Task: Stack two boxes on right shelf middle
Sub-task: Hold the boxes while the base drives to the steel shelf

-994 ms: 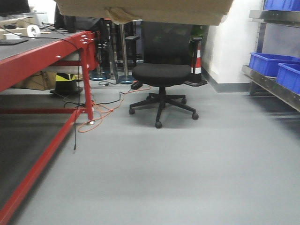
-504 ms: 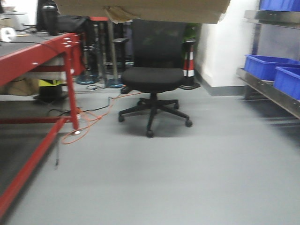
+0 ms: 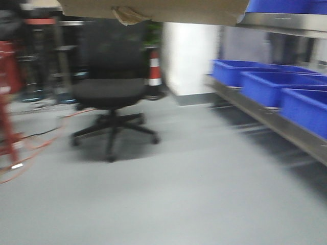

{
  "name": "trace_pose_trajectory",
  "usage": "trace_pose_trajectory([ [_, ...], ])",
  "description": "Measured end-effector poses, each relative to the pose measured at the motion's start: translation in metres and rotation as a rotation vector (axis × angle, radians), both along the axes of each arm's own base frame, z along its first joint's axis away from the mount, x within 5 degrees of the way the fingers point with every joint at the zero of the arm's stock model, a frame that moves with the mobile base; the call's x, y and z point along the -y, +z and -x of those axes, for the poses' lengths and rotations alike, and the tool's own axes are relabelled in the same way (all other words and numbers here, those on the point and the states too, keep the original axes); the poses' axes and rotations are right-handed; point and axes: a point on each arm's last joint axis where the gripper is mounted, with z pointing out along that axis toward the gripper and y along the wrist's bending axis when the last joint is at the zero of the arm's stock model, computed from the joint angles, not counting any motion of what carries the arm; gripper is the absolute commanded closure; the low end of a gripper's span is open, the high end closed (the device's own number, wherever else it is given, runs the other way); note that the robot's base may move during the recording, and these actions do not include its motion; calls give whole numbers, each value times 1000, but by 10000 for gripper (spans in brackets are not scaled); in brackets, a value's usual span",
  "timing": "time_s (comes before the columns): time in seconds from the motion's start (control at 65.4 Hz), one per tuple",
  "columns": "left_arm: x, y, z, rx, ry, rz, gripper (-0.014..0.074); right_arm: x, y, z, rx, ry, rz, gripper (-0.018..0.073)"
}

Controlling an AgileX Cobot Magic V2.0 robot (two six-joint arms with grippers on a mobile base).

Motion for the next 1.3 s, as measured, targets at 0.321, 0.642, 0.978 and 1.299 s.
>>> trace_pose_trajectory([
  [0.321,0,0,0,0,0,0,707,0,0,0,0,0,0,721],
  [0.642,0,0,0,0,0,0,707,0,0,0,0,0,0,721],
  [0.978,0,0,0,2,-1,0,707,0,0,0,1,-1,4,721],
  [1.299,0,0,0,2,-1,0,707,0,0,0,1,-1,4,721],
])
